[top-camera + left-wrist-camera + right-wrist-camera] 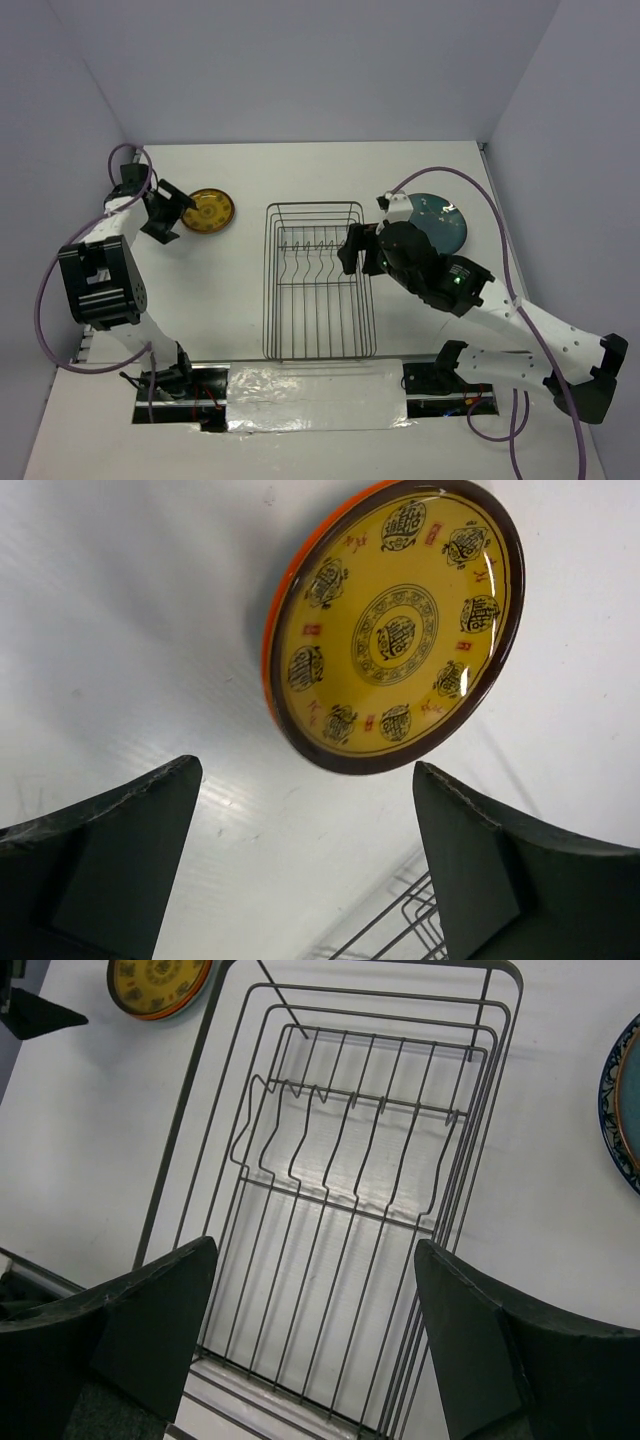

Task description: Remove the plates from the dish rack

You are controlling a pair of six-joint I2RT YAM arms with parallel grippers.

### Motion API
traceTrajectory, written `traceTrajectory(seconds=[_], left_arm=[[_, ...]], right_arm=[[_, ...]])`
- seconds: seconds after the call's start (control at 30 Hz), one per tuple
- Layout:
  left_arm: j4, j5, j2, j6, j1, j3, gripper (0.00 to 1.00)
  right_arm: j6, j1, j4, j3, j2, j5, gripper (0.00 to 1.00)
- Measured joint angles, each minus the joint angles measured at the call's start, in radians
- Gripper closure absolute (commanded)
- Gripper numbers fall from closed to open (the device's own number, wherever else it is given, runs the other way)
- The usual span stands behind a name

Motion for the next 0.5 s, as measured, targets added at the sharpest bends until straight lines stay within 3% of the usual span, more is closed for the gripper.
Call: traceTrajectory(seconds=[0.17, 0.3, 0.5], left_arm=[[-0.127, -0.091, -0.128, 0.081, 0.001, 0.04, 0.0], [-0.204, -0.126, -0.336, 0.232, -0.016, 0.065, 0.01], [-0.266, -0.296, -0.616, 0.396, -0.227, 0.056, 0.0]], right_arm=[[-0.018, 0.0, -0.053, 0.0, -0.025, 0.041, 0.11], [-0.05, 0.0, -0.139, 0.029, -0.069, 0.14, 0.0], [-0.095, 0.0, -0.286, 0.182, -0.148, 0.319, 0.0]])
